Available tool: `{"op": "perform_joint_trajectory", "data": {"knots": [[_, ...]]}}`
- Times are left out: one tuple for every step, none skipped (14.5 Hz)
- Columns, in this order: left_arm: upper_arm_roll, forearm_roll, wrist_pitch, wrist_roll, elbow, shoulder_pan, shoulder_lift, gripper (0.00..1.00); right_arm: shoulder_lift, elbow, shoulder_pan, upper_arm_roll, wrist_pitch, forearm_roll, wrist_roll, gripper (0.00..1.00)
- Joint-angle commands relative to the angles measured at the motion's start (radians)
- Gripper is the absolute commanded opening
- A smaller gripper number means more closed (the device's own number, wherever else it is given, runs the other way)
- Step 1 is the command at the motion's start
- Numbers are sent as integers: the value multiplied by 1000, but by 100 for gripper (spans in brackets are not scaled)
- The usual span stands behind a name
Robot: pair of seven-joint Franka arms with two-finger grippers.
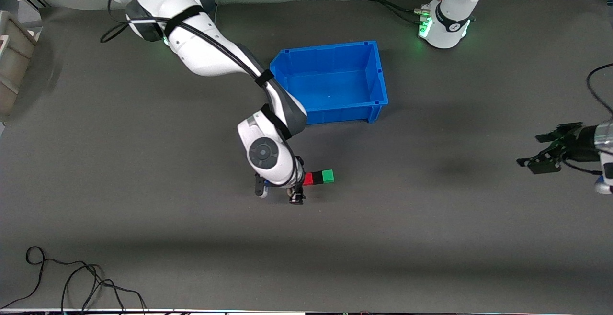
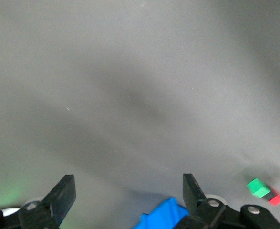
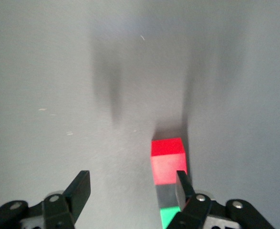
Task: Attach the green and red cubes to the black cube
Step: 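Open the right gripper and withdraw it from the cube row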
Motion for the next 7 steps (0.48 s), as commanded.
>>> {"op": "perform_joint_trajectory", "data": {"knots": [[-11,72,-58,209,5,-5,-77,100,-134,8,-64,4,-187,1,-146,81],[-14,98,-65,298,5,-14,-108,100,-182,6,-95,4,-255,15,-229,81],[-19,111,-65,370,3,-18,-129,100,-231,3,-122,2,-327,30,-321,81],[-20,115,-67,424,3,-19,-152,100,-277,-3,-148,2,-390,33,-419,81],[-22,115,-79,478,3,-24,-175,100,-334,-15,-162,-4,-465,33,-523,81],[-24,116,-84,518,3,-37,-195,100,-380,-35,-182,-9,-540,32,-614,81],[-24,118,-88,532,-6,-47,-225,100,-427,-56,-214,-10,-595,33,-695,81]]}}
